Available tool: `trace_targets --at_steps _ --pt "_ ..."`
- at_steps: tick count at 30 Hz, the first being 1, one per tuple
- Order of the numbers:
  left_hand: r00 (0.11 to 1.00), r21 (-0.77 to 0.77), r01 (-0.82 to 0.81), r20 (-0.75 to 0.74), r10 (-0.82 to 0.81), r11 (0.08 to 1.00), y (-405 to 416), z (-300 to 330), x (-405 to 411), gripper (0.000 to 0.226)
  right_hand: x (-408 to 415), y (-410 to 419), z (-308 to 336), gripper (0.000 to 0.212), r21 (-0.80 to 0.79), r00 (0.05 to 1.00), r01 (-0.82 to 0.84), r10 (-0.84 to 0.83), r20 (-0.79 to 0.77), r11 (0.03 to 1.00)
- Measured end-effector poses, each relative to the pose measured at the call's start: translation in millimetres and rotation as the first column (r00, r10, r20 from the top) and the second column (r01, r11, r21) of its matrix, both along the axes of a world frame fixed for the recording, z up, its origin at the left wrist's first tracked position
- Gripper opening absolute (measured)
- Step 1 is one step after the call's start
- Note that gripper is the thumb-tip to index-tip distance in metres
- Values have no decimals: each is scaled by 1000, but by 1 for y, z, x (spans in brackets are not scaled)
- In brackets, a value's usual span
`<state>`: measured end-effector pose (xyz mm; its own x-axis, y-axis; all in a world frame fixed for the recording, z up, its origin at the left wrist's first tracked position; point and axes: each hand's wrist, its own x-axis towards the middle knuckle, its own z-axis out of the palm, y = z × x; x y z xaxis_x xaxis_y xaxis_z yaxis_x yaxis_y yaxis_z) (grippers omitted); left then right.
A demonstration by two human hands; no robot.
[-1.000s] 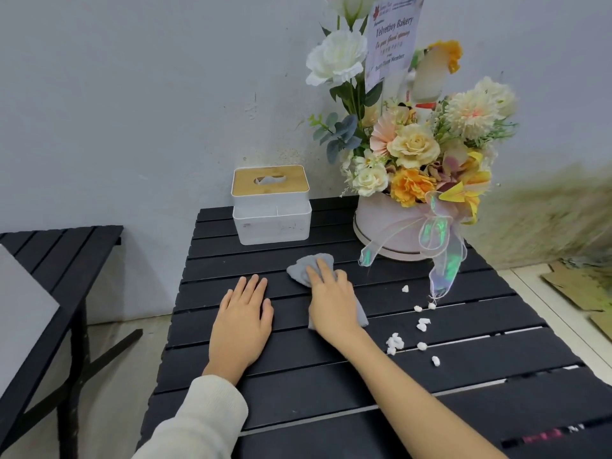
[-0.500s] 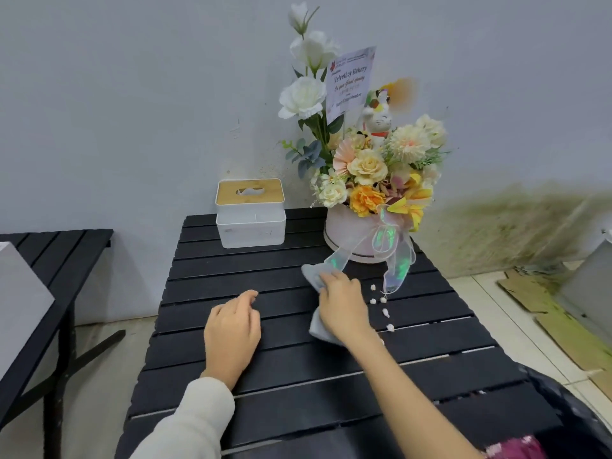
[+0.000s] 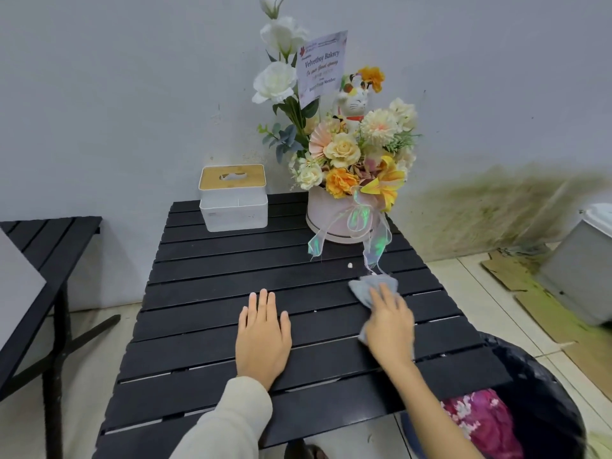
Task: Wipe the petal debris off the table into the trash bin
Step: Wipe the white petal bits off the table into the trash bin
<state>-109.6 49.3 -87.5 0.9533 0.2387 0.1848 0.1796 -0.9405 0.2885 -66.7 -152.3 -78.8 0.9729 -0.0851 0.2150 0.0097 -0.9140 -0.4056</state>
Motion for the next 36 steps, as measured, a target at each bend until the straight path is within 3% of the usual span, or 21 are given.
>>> trace_targets --at_steps 2,5,9,13,15,17,20,29,34,36 --pt "1000 27 2 5 -2 1000 0 -3 2 61 -3 -23 2 50 43 997 74 -75 3 996" --pt "1000 42 -4 -2 4 999 -1 -4 6 60 -1 -26 8 43 245 983 121 -150 105 962" --pt "1000 50 0 5 0 999 -3 -3 9 57 8 31 31 44 327 953 -89 -15 303 941" --pt "1000 73 14 -19 -13 997 0 -3 11 55 17 97 26 36 57 961 -241 231 150 969" --pt "999 90 19 -31 -16 996 0 -3 12 55 24 110 14 31 -63 965 -261 262 -3 963" --pt "1000 88 10 -23 -8 996 1 -4 13 55 35 111 4 38 -77 956 -288 281 -88 955" --pt "1000 62 -18 -7 19 998 0 -6 14 57 60 104 4 44 -36 959 -252 245 -144 967" --pt "1000 55 -20 1 20 998 0 -8 13 60 59 0 2 48 -38 998 42 -43 -49 998" --pt "999 48 -34 1 34 998 -2 -5 14 59 17 -6 15 31 317 996 -86 83 24 945" --pt "999 58 -37 -3 37 998 -3 -4 14 57 8 19 19 41 244 978 -193 206 -30 951"
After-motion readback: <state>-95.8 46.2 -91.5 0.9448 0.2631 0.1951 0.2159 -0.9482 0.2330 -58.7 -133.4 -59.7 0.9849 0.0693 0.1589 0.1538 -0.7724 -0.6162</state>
